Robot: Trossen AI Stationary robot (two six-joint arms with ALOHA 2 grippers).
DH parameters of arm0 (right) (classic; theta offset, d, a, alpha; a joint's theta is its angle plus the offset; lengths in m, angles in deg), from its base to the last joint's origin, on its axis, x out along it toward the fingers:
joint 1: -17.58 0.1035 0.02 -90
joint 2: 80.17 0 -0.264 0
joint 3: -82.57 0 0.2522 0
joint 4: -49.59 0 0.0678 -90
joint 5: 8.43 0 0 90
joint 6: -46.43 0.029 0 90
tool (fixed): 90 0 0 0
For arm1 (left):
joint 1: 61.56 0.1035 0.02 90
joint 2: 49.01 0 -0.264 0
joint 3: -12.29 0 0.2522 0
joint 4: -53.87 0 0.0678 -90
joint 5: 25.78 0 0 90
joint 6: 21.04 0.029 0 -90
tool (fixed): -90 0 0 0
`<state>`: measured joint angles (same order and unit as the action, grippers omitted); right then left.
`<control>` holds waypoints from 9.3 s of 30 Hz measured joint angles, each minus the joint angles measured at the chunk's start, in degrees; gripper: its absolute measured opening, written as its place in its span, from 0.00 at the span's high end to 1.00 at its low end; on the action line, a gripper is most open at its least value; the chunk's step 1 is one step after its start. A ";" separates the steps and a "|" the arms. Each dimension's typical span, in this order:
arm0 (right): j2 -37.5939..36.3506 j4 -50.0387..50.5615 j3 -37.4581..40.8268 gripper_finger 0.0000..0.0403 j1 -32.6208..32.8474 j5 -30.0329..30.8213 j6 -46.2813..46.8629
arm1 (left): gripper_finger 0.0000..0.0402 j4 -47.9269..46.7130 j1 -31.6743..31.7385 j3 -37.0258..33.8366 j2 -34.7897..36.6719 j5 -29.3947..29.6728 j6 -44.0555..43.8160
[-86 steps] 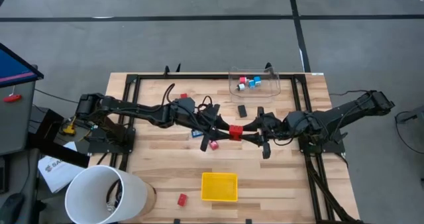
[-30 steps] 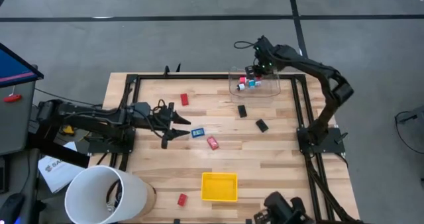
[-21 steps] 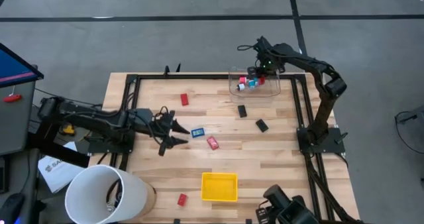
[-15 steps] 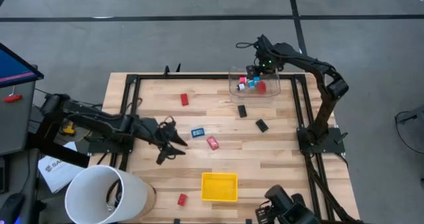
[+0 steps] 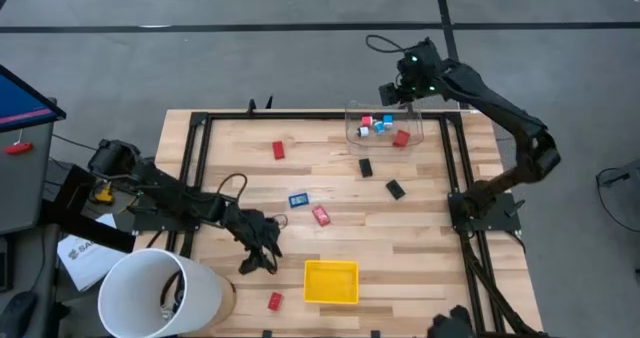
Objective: Pick & Place Office items
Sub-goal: Put the red charger adapter into the transparent bin
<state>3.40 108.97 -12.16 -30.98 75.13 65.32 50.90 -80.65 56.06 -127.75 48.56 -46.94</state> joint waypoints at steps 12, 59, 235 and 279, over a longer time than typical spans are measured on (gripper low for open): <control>-9.56 0.15 -0.02 0.46 5.29 0.02 1.12 | 0.39 -3.35 1.44 7.85 -9.61 -20.56 -4.99; -9.98 -1.77 0.00 0.46 2.36 0.26 -13.79 | 0.46 -30.02 3.56 28.40 -29.08 -33.51 -64.39; -9.39 -59.03 28.45 0.73 21.80 -32.69 2.79 | 0.50 24.92 26.03 16.97 -3.90 15.64 -1.13; -9.22 -9.16 28.85 0.73 10.34 17.11 5.57 | 0.59 24.80 18.50 -7.68 16.77 18.21 12.37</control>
<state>-5.82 99.82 16.69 -20.65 92.25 70.89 75.69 -62.15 48.38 -110.98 66.77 -34.57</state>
